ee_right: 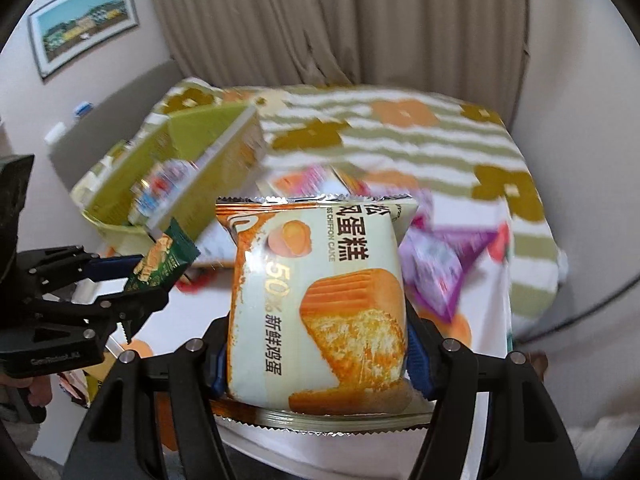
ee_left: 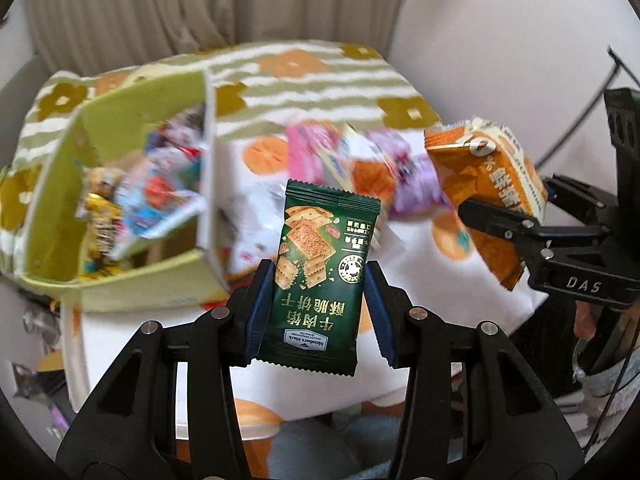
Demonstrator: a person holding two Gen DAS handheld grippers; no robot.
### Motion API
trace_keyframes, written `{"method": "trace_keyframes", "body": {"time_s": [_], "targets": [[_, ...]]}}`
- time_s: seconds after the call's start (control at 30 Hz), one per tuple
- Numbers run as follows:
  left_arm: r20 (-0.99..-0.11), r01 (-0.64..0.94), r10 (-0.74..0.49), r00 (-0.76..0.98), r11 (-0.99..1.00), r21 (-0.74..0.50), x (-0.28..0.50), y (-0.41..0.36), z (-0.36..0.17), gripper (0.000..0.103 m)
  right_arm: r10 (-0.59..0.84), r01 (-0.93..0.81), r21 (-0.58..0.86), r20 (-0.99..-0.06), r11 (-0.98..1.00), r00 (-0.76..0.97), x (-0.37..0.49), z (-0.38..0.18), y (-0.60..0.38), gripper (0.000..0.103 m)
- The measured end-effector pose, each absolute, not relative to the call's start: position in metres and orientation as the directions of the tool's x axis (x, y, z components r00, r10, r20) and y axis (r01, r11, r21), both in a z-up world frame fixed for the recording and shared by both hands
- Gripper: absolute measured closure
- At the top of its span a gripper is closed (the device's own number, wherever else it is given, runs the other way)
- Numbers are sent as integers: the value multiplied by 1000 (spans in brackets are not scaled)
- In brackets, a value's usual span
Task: Organize snacks
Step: 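Carry both bags into the green box and open both tools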
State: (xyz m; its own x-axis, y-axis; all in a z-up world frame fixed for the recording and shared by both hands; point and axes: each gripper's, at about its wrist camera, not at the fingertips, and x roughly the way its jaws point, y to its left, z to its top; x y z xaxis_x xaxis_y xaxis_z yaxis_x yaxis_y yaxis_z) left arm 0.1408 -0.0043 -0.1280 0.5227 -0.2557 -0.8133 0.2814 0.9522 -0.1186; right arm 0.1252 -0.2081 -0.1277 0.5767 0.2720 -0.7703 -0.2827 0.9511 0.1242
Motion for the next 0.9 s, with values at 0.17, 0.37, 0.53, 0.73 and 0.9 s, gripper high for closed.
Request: {"method": "trace_keyframes", "body": {"time_s": [0.17, 0.37, 0.53, 0.73, 0.9], "targets": [[-804, 218, -217, 554, 970, -111, 163, 34, -109, 61, 328, -341, 143, -744, 929, 582, 149, -109, -170, 40], [-786, 173, -200, 585, 978, -120, 200, 93, -89, 61, 383, -381, 175, -715, 908, 585, 187, -87, -116, 40], [-783, 128, -186, 593, 982, -137, 249, 153, -84, 61, 395, -387, 186, -714, 903, 579, 223, -80, -71, 40], [-803, 129, -201, 561, 980, -155, 317, 202, -99, 61, 372, -355, 191, -739, 915, 561, 275, -87, -17, 40], [-827, 159, -219, 517, 974, -159, 366, 220, -117, 61, 357, -293, 228, -768, 928, 532, 310, -101, 8, 40]]}}
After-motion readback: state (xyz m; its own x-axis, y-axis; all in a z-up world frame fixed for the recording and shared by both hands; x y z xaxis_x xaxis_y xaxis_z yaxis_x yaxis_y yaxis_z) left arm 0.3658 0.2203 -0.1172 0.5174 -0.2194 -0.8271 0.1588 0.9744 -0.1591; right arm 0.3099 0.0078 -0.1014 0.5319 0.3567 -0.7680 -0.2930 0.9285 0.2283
